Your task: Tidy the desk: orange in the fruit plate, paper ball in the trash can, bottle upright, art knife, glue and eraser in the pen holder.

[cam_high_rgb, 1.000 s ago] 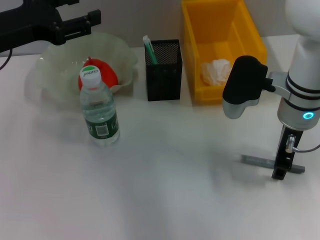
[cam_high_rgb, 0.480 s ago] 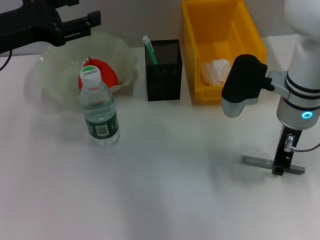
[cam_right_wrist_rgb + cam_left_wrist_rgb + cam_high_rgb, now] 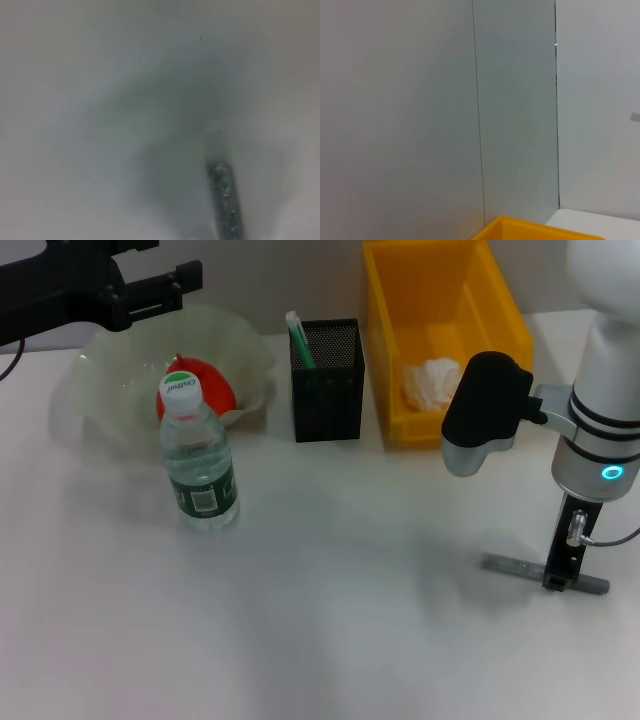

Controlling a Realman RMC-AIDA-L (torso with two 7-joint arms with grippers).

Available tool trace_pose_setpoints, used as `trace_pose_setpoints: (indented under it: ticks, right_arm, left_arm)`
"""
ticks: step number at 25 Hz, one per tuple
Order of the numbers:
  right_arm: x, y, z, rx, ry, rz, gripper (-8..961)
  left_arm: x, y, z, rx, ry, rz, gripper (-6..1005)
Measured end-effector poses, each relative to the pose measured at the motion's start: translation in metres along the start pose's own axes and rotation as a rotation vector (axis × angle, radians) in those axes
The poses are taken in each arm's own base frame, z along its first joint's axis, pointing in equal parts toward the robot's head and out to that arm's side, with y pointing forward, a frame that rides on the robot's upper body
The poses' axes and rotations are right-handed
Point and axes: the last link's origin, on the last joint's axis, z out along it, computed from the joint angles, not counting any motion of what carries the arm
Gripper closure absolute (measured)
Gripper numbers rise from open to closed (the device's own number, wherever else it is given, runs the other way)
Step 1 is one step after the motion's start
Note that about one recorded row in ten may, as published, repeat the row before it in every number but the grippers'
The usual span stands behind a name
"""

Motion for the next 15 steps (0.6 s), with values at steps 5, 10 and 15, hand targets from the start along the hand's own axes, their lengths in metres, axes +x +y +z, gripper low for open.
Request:
trace_pose_setpoints:
  ticks: [5, 10, 15]
  right_arm:
    - [-0.001, -0.001, -0.001, -0.002, -0.007, 0.004, 694]
    - [-0.001, -0.001, -0.002, 0.0, -0.014, 0.011, 754]
    - [-0.005, 0.001, -0.015, -0.006, -0.108, 0.019, 805]
  left_arm:
    - [0.0, 0.0, 0.0, 0.0, 0.0, -0.001, 276]
    - [0.0, 0.0, 0.0, -0.002, 0.0, 0.001, 276]
    - [-0.001, 0.001, -0.001, -0.001, -0.001, 0.0, 276]
